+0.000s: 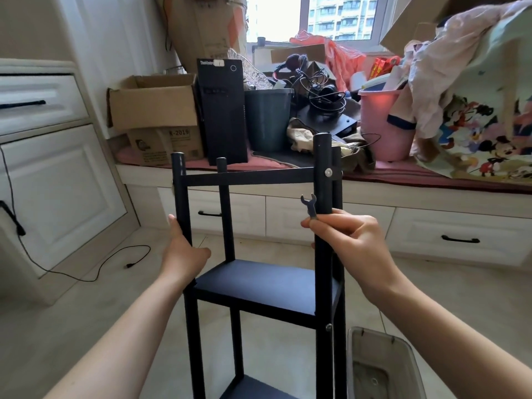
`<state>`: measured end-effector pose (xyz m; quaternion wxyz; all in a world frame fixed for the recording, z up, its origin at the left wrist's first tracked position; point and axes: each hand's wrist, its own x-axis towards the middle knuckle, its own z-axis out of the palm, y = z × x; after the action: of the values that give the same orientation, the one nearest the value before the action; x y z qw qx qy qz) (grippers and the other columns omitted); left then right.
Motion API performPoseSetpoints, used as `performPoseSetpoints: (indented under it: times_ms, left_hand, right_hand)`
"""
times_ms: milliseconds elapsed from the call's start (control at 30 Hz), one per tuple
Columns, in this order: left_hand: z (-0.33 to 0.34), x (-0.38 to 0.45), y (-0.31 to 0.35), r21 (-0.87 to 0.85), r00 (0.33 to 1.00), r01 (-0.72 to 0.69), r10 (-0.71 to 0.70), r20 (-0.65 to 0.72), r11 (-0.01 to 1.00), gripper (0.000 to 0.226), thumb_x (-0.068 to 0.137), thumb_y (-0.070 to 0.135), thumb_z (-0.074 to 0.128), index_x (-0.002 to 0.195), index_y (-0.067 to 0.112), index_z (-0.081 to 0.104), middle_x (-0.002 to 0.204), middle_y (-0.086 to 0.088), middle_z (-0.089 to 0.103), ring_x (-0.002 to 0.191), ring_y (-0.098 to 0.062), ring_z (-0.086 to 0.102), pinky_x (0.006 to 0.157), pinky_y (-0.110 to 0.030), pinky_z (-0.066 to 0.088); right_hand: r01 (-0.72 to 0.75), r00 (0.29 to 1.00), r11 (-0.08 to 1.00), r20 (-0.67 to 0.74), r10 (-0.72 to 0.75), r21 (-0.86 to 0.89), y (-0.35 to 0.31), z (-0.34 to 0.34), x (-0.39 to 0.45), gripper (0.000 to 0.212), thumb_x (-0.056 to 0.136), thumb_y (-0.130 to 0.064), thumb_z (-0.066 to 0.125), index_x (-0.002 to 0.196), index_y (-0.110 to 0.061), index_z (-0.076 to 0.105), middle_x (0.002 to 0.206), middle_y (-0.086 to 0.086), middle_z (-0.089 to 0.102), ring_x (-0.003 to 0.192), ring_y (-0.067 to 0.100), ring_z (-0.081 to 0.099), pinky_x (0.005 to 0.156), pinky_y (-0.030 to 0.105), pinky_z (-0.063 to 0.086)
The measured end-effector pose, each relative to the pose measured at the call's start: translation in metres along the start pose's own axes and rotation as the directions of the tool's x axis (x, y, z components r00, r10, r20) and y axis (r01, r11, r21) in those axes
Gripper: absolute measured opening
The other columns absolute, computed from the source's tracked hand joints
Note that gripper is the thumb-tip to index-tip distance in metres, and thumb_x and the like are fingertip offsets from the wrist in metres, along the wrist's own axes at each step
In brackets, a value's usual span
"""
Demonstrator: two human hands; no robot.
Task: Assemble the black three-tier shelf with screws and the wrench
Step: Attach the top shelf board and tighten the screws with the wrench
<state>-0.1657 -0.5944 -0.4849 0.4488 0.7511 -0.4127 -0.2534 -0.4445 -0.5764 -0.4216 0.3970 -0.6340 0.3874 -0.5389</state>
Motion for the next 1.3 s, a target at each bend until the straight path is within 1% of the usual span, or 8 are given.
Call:
performPoseSetpoints:
  times_ms: [133, 200, 400, 533, 667, 800, 933, 1300]
  left_hand:
    - [0.006, -0.014, 0.014, 0.173, 0.998, -0.001, -0.011, 0.069, 0.985, 0.105, 0.09, 0.012, 0.067, 0.16, 0.023, -0.01, 0.169, -0.005, 0.005, 0.151, -0.034, 0.021, 0.116, -0.045, 0.033]
    - [0.01, -0.027, 0.026, 0.191, 0.993, 0.008, -0.03, 0.116, 0.982, 0.101, 0.09, 0.019, 0.069, 0.161, 0.02, -0.002, 0.169, -0.007, 0.004, 0.152, -0.035, 0.018, 0.119, -0.048, 0.029]
    - [0.03, -0.091, 0.057, -0.105, 0.893, 0.061, -0.007, 0.449, 0.993, 0.064, 0.09, 0.017, 0.07, 0.149, 0.021, 0.046, 0.15, -0.003, 0.048, 0.139, -0.021, 0.042, 0.103, -0.027, 0.033]
    - [0.044, -0.112, 0.063, -0.215, 0.815, 0.09, 0.052, 0.577, 0.973, 0.038, 0.091, 0.014, 0.067, 0.128, 0.023, 0.064, 0.117, 0.008, 0.07, 0.119, -0.013, 0.059, 0.113, -0.037, 0.039]
    - [0.054, -0.118, 0.065, -0.365, 0.827, 0.067, 0.153, 0.542, 0.928, 0.018, 0.097, 0.03, 0.063, 0.112, 0.022, 0.068, 0.098, 0.005, 0.076, 0.1, -0.012, 0.071, 0.098, -0.033, 0.052]
    - [0.058, -0.122, 0.063, -0.478, 0.835, 0.053, 0.224, 0.503, 0.877, 0.031, 0.1, 0.038, 0.054, 0.106, 0.011, 0.067, 0.08, -0.002, 0.069, 0.078, -0.015, 0.072, 0.08, -0.029, 0.059]
    - [0.063, -0.128, 0.063, -0.46, 0.835, 0.025, 0.235, 0.498, 0.887, 0.038, 0.102, 0.047, 0.044, 0.103, 0.014, 0.063, 0.073, -0.001, 0.062, 0.069, -0.014, 0.063, 0.065, -0.016, 0.052]
    - [0.059, -0.126, 0.07, -0.53, 0.898, 0.063, 0.184, 0.4, 0.846, 0.055, 0.074, 0.07, 0.054, 0.091, 0.018, 0.064, 0.058, 0.003, 0.051, 0.049, -0.009, 0.046, 0.046, -0.017, 0.038]
  right_hand:
    - [0.028, 0.999, 1.0, 0.03, -0.028, -0.008, -0.002, 0.004, 0.0, 0.016, 0.089, -0.009, 0.068, 0.085, -0.018, 0.081, 0.096, -0.01, 0.076, 0.1, 0.007, 0.069, 0.099, 0.044, 0.052]
    - [0.044, 0.998, 0.999, 0.053, -0.043, -0.013, -0.003, 0.007, 0.001, 0.015, 0.09, -0.01, 0.068, 0.087, -0.018, 0.08, 0.098, -0.009, 0.076, 0.102, 0.008, 0.069, 0.1, 0.043, 0.051]
    - [0.079, 0.991, 0.996, 0.112, -0.076, -0.03, -0.005, 0.015, 0.003, 0.016, 0.09, -0.01, 0.068, 0.088, -0.02, 0.08, 0.095, -0.007, 0.075, 0.1, 0.009, 0.069, 0.098, 0.037, 0.052]
    - [0.067, 0.984, 0.998, 0.164, -0.065, -0.005, -0.008, 0.013, 0.006, 0.016, 0.09, -0.007, 0.066, 0.087, -0.015, 0.08, 0.092, -0.004, 0.076, 0.096, 0.01, 0.069, 0.09, 0.027, 0.052]
    - [0.041, 0.969, 0.998, 0.242, -0.053, 0.051, -0.013, 0.01, 0.005, 0.016, 0.092, -0.006, 0.064, 0.093, -0.009, 0.079, 0.096, 0.001, 0.076, 0.097, 0.008, 0.07, 0.083, 0.017, 0.051]
    - [0.001, 0.972, 0.988, 0.233, -0.037, 0.153, -0.017, 0.008, 0.007, 0.017, 0.092, -0.011, 0.064, 0.093, -0.012, 0.08, 0.103, -0.001, 0.076, 0.11, 0.007, 0.065, 0.089, 0.018, 0.05]
    - [-0.094, 0.985, 0.977, 0.16, 0.063, 0.189, -0.015, 0.001, 0.011, 0.016, 0.089, -0.02, 0.065, 0.089, -0.022, 0.081, 0.108, -0.005, 0.075, 0.116, 0.008, 0.062, 0.103, 0.034, 0.044]
    - [-0.22, 0.971, 0.936, 0.151, 0.184, 0.276, -0.012, -0.016, 0.008, 0.019, 0.078, -0.031, 0.069, 0.086, -0.019, 0.08, 0.096, -0.001, 0.072, 0.089, 0.013, 0.059, 0.082, 0.03, 0.05]
